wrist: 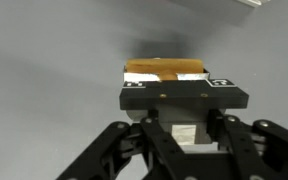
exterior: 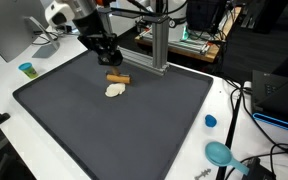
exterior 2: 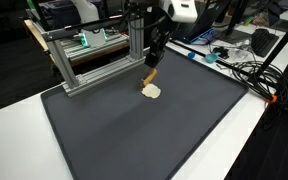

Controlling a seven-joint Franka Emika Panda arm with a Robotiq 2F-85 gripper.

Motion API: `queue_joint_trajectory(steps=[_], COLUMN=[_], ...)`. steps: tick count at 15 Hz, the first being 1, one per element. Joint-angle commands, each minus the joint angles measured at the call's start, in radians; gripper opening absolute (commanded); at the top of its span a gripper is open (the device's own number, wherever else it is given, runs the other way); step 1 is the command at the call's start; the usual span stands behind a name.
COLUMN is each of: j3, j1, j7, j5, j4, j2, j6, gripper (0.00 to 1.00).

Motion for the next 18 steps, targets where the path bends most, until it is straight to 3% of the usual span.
queue_joint_trajectory(steps=[1, 5, 8, 13, 14, 17, 18], j3=[0.012, -0.026, -0.079, -0.177, -0.166, -0.18, -0.168], j1=[0.001, -0.009, -0.035, -0.018, -0.028, -0.019, -0.009], j7=[0.031, 0.077, 0.088, -0.135, -0.062, -0.102, -0.077], j5=[0.073, 0.078, 0.11, 0.235, 0.181, 0.193, 0.2], j4=[-0.215, -0.409, -0.558, -0.85, -0.711, -0.824, -0.826], j2=[-0.248, -0.464, -0.603, -0.812, -0.692, -0.771, -0.763], j6=[0.149, 0.305, 0.342, 0.432, 0.359, 0.41, 0.439], gripper=[0.22, 0.22, 0.22, 0.22, 0.47, 0.47, 0.22])
